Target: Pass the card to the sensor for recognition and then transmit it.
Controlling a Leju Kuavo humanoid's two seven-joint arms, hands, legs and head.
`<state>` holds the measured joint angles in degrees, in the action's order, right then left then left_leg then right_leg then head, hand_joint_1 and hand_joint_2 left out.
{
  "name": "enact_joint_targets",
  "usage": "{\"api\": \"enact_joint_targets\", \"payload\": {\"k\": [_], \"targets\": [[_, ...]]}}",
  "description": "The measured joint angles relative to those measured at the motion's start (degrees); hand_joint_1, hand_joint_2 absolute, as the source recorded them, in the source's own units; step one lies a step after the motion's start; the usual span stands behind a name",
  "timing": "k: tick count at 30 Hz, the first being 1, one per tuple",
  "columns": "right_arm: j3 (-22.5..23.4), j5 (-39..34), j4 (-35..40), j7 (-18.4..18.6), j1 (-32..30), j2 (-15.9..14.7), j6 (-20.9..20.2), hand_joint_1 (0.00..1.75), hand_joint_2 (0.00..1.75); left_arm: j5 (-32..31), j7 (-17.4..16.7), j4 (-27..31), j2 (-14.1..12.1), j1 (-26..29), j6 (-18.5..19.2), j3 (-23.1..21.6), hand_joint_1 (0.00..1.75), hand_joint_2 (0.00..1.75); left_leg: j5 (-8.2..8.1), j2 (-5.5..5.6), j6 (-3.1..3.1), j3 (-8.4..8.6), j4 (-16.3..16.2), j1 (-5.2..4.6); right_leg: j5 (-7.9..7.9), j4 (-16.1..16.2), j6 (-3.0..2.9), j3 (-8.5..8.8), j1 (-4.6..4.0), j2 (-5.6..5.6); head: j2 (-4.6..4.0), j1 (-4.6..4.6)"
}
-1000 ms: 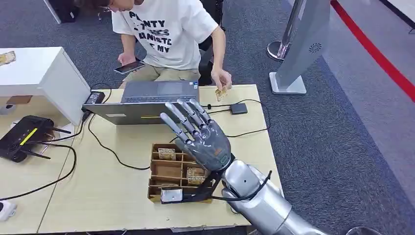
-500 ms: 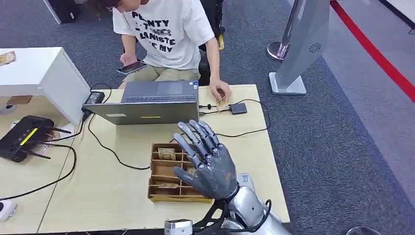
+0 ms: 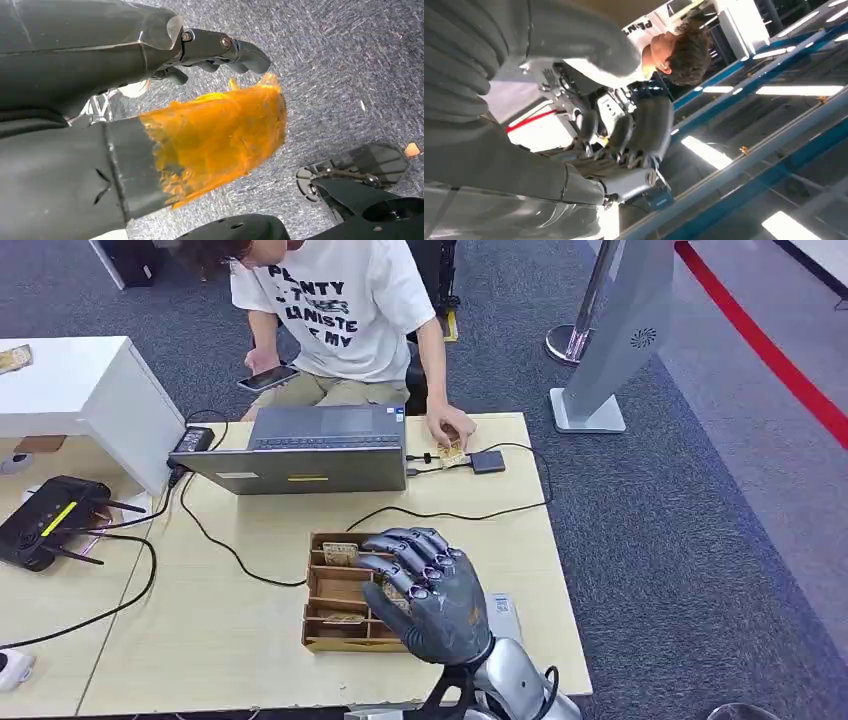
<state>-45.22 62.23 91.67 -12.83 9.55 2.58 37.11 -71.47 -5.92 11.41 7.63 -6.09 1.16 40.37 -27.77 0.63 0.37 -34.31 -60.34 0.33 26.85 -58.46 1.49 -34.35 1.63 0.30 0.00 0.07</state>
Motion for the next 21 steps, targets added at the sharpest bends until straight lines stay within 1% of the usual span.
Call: {"api": "enact_joint_targets", "payload": {"k": [1,2,4,5,6,10,12,13,14,15,16,17,20,21], "targets": [[-0.09,-0.13,0.09,0.0,-0.1,-0.07,0.0,1.26,1.75,0.07,0.0,0.0,0.02,0.03,0.0,0.18,0.0,0.0,0.0,0.0,0.0,0.0,0.0,0.0,0.0,0.0,0.0,0.0,0.0,0.0,0.0,-0.02],[-0.18,-0.26,0.15,0.0,-0.2,-0.15,0.0,1.06,1.75,0.24,0.0,0.0,0.02,0.06,-0.02,0.28,0.0,0.0,0.0,0.0,0.0,0.0,0.0,0.0,0.0,0.0,0.0,0.0,0.0,0.0,0.0,0.0],[-0.44,-0.68,0.15,0.04,-0.31,-0.42,0.0,0.8,1.75,0.33,0.0,0.0,0.04,0.17,-0.13,0.42,0.0,0.0,0.0,0.0,0.0,0.0,0.0,0.0,0.0,0.0,0.0,0.0,0.0,0.0,0.0,0.0],[-0.63,-0.9,0.09,0.11,-0.29,-0.63,-0.04,0.47,1.75,0.33,0.0,0.0,0.04,0.22,-0.13,0.59,0.0,0.0,0.0,0.0,0.0,0.0,0.0,0.0,0.0,0.0,0.0,0.0,0.0,0.0,0.0,0.0],[-0.72,-1.01,-0.11,0.22,-0.28,-0.77,-0.07,0.42,1.75,0.33,0.0,0.0,0.04,0.24,-0.13,0.7,0.0,0.0,0.0,0.0,0.0,0.0,0.0,0.0,0.0,0.0,0.0,0.0,0.0,0.0,0.0,0.0],[-1.12,0.33,-1.53,1.49,-0.12,-1.09,-0.15,0.44,1.75,0.33,-0.11,0.0,0.04,0.25,-0.11,0.88,0.0,0.0,0.0,0.0,0.0,0.0,0.0,0.0,0.0,0.0,0.0,0.0,0.0,0.0,0.0,-0.02],[-1.27,1.09,-2.3,1.99,0.04,-1.27,-0.18,0.47,1.75,0.31,-0.15,0.0,0.04,0.25,-0.11,0.96,0.0,0.0,0.0,0.0,0.0,0.0,0.0,0.0,0.0,0.0,0.0,0.0,0.0,0.0,0.0,0.0],[-1.4,1.53,-2.65,2.14,0.16,-1.36,-0.18,0.52,1.75,0.28,-0.15,0.0,0.02,0.26,-0.11,1.05,0.0,0.0,0.0,0.0,0.0,0.0,0.0,0.0,0.0,0.0,0.0,0.0,0.0,0.0,0.0,0.0],[-1.49,1.85,-2.93,2.34,0.2,-1.44,-0.18,0.47,1.75,0.24,-0.15,0.0,0.02,0.26,-0.09,1.07,0.0,0.0,0.0,0.0,0.0,0.0,0.0,0.0,0.0,0.0,0.0,0.0,0.0,0.0,0.0,0.0],[-1.51,2.19,-3.17,2.58,0.25,-1.49,-0.22,0.54,1.75,0.22,-0.15,0.0,0.02,0.26,-0.09,1.09,0.0,0.0,0.0,0.0,0.0,0.0,0.0,0.0,0.0,0.0,0.0,0.0,0.0,0.0,0.0,0.0],[-1.55,3.0,-3.48,3.15,0.38,-1.6,-0.31,0.65,1.75,0.15,-0.15,0.0,0.02,0.26,-0.07,1.09,0.0,0.0,0.0,0.0,0.0,0.0,0.0,0.0,0.0,0.0,0.0,0.0,0.0,0.0,0.0,0.0],[-1.6,3.72,-3.78,3.67,0.5,-1.75,-0.33,0.68,1.75,0.15,-0.15,0.0,0.02,0.25,-0.07,1.09,0.0,0.0,0.0,0.0,0.0,0.0,0.0,0.0,0.0,0.0,0.0,0.0,0.0,0.0,0.0,0.0],[-1.73,5.24,-4.74,5.09,0.89,-2.43,-0.5,1.12,1.75,0.0,-0.2,0.0,0.02,0.25,-0.04,1.09,0.0,0.0,0.0,0.0,0.0,-0.01,0.0,0.0,0.0,0.0,0.0,0.0,0.0,0.0,0.0,0.0],[-1.75,5.66,-4.99,5.55,1.01,-2.71,-0.57,1.13,1.75,0.0,-0.24,0.0,0.02,0.25,-0.04,1.09,0.0,0.0,0.0,0.0,0.0,0.0,0.0,0.0,0.0,0.0,0.0,0.01,0.0,0.0,0.0,0.0]]}}
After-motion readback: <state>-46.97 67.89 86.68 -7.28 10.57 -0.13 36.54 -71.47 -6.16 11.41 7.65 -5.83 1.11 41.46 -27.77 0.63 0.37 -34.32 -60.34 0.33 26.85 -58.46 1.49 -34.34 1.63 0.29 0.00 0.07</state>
